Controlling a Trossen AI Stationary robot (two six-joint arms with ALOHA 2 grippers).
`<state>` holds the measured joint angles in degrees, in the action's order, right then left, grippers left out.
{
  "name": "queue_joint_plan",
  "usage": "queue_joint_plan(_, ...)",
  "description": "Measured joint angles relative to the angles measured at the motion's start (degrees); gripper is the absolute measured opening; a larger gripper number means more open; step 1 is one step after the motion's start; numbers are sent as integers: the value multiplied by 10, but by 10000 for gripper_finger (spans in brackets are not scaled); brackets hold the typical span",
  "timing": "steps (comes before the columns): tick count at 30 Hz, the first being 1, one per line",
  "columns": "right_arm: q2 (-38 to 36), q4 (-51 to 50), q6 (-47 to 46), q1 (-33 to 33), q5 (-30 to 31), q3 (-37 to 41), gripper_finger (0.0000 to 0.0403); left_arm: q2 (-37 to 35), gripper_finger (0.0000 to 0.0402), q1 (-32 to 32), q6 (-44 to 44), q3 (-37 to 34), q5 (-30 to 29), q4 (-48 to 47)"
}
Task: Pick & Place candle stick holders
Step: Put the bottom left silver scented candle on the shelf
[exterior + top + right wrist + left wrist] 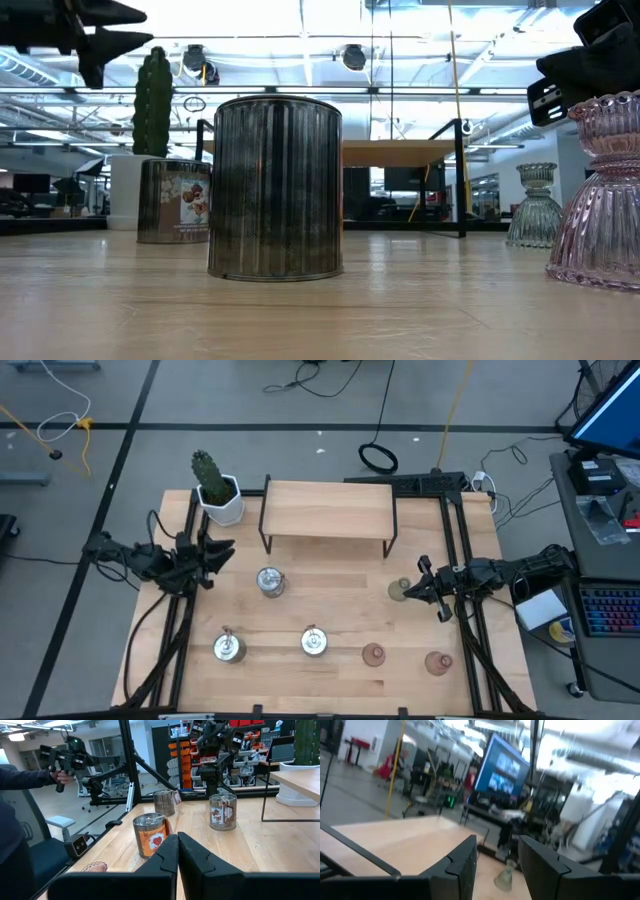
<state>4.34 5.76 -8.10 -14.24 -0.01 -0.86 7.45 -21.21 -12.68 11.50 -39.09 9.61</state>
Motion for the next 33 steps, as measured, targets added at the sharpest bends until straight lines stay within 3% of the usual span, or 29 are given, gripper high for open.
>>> queue_joint_plan(10, 0, 0, 0, 0, 0, 0, 0, 208, 145, -38, -180, 192, 6, -261)
queue_joint_plan(16, 0, 0, 0, 0, 0, 0, 0, 330, 145, -51, -336, 312, 64, -442)
queue_joint_plan(21, 0, 0, 0, 0, 0, 0, 0, 409, 145, -52, -510, 379, 189, -584)
queue_joint_plan(28, 0, 0, 0, 0, 0, 0, 0, 481, 145, -58, -742, 396, 469, -688)
queue_joint_plan(33, 0, 0, 0, 0, 0, 0, 0, 514, 145, -96, -815, 396, 549, -714)
